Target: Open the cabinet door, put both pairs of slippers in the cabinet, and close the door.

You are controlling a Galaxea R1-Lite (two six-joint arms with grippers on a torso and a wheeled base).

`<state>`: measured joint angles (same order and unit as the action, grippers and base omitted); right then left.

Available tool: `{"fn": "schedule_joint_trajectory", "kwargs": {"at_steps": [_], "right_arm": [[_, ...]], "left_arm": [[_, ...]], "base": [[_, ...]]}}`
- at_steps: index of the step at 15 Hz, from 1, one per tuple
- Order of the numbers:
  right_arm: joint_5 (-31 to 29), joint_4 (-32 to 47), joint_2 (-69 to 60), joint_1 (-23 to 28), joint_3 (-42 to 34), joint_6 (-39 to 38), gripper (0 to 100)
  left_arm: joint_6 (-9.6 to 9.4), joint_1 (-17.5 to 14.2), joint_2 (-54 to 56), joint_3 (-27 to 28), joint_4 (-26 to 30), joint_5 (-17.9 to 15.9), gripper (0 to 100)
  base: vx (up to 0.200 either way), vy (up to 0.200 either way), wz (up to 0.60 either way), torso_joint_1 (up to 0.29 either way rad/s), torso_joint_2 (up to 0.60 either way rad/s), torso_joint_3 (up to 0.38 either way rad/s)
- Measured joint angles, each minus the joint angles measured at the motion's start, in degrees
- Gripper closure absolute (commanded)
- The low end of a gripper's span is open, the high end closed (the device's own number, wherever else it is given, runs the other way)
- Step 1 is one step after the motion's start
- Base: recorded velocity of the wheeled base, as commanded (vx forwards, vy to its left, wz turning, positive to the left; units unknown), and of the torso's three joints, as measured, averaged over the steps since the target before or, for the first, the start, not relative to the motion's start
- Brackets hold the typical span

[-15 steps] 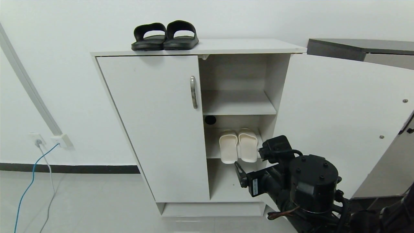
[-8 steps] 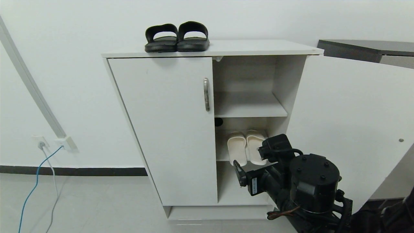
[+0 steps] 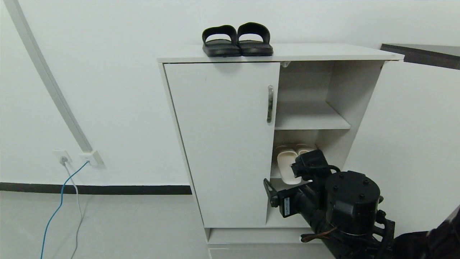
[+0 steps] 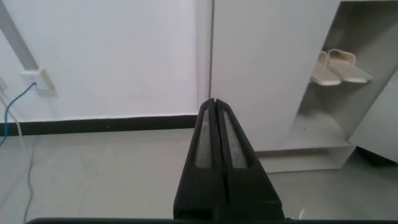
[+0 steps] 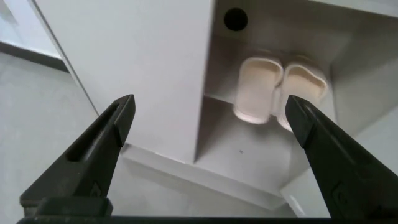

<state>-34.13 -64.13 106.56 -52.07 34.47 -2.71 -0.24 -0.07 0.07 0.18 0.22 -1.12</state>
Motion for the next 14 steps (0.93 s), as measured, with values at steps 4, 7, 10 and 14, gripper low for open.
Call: {"fn": "schedule_joint_trajectory", "kwargs": {"at_steps": [4,7,10,14], "right_arm": [[0.0,-0.1,-0.4,0.4,-1.3,1.0,0],[0.1,-0.2,-0.5,0.4,-1.9,1.4,0],[0.0,-0.2,-0.6,0.5,-2.1,1.4,0],[0.0,-0.2,-0.5,0.8,-2.1,1.2,0]], "left_arm": [[-0.02,0.0,0.0,0.0,0.0,0.0,100],[-0.02,0.0,0.0,0.0,0.0,0.0,100],[0.00,0.0,0.0,0.0,0.0,0.0,100],[-0.02,0.0,0.0,0.0,0.0,0.0,100]], "base": [[0.000,0.000,0.00,0.000,0.00,0.000],[0.000,0.000,0.00,0.000,0.00,0.000],[0.000,0.000,0.00,0.000,0.00,0.000],[0.000,0.000,0.00,0.000,0.00,0.000]]}}
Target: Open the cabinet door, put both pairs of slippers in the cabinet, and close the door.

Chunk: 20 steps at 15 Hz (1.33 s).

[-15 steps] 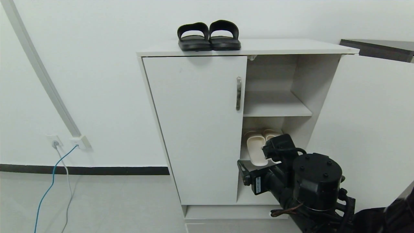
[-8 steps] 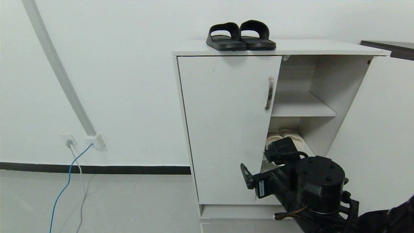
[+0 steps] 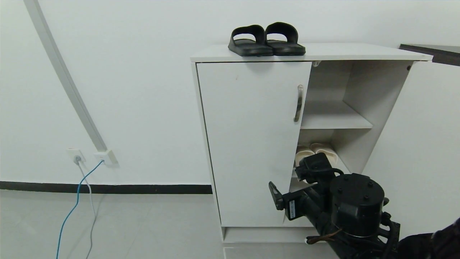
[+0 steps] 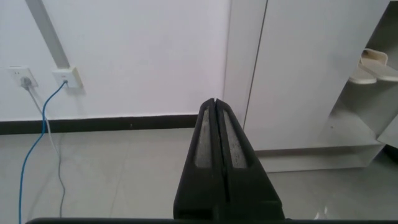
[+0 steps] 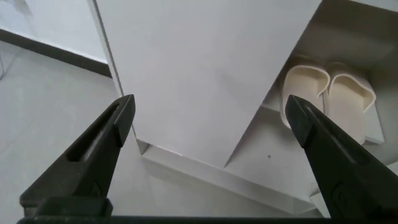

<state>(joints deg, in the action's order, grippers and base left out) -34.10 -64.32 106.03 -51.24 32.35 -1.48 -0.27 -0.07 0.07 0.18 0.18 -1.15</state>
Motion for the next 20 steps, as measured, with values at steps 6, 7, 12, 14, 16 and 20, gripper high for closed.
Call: {"fn": "schedule_joint_trajectory", "kwargs": {"at_steps": [6,7,12,14,16,20], "right_arm": [[0.0,0.0,0.1,0.1,0.0,0.0,0],[0.0,0.0,0.1,0.1,0.0,0.0,0],[0.0,0.0,0.1,0.0,-0.2,0.1,0],[0.0,0.0,0.1,0.1,-0.3,0.1,0],[0.0,0.0,0.1,0.1,-0.4,0.1,0],[0.0,0.0,0.2,0.1,-0.7,0.1,0]], "left_arm": [[-0.02,0.0,0.0,0.0,0.0,0.0,100],[0.00,0.0,0.0,0.0,0.0,0.0,100],[-0.02,0.0,0.0,0.0,0.0,0.0,100],[0.02,0.0,0.0,0.0,0.0,0.0,100],[0.00,0.0,0.0,0.0,0.0,0.0,100],[0.00,0.0,0.0,0.0,0.0,0.0,100]], "base": [[0.000,0.000,0.00,0.000,0.00,0.000],[0.000,0.000,0.00,0.002,-0.06,-0.076],[0.000,0.000,0.00,0.024,-0.34,-0.326],[0.000,0.000,0.00,0.083,-0.45,-0.359],[0.000,0.000,0.00,0.110,-0.44,-0.352],[0.000,0.000,0.00,0.126,-0.46,-0.325]]}}
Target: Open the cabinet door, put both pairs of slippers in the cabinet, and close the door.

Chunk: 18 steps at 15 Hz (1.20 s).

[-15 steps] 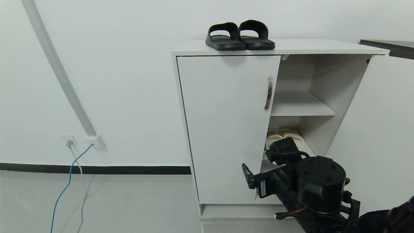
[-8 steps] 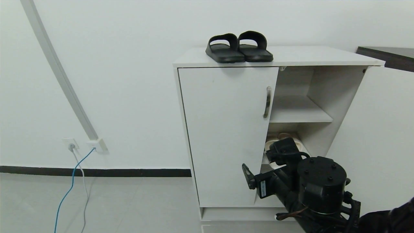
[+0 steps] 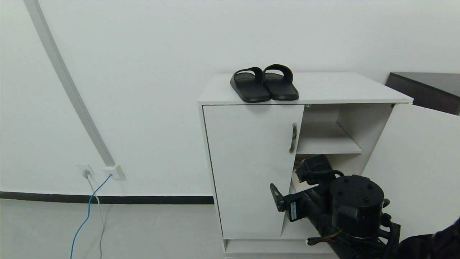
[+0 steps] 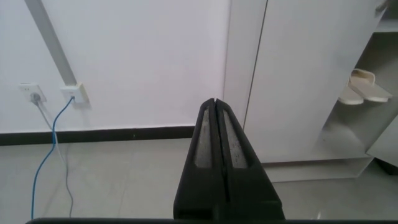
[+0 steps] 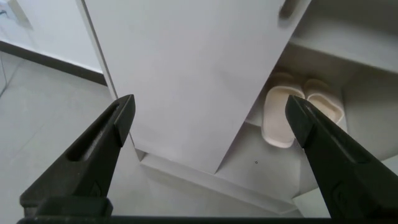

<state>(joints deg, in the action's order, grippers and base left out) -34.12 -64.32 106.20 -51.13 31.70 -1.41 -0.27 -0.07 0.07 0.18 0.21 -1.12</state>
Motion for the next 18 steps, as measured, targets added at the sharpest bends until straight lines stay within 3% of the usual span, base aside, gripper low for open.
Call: {"fn": "schedule_joint_trajectory", "kwargs": {"at_steps": [18], "right_arm": [[0.5,-0.1,0.0,-0.3,-0.5,-0.1,0]], "left_arm": [[-0.06,0.0,0.0,0.0,0.0,0.0,100]], "base": [[0.000,0.000,0.00,0.208,-0.53,-0.322]]}}
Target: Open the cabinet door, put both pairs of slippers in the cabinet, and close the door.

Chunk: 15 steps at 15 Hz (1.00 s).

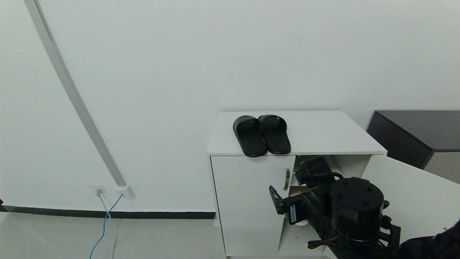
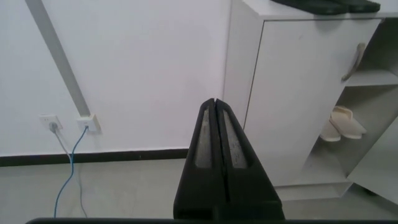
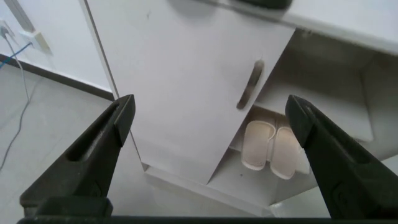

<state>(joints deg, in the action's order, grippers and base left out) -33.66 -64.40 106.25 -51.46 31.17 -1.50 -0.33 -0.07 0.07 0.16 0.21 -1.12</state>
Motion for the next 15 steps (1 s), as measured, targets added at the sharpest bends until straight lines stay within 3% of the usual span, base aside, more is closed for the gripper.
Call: {"fn": "schedule_joint_trajectory", "kwargs": {"at_steps": [10,15], "right_arm": [[1.8,0.5,0.9,0.4,3.2,-0.3,0],[1.9,13.1,1.0,1.5,9.7,-4.8,0]], "left_arm": [[-0.18,0.0,0.0,0.0,0.0,0.0,100],[-0.11,0.0,0.0,0.0,0.0,0.0,100]], "base": [[0.000,0.000,0.00,0.188,-0.41,-0.227],[0.200,0.000,0.00,0.008,-0.02,-0.010]]}}
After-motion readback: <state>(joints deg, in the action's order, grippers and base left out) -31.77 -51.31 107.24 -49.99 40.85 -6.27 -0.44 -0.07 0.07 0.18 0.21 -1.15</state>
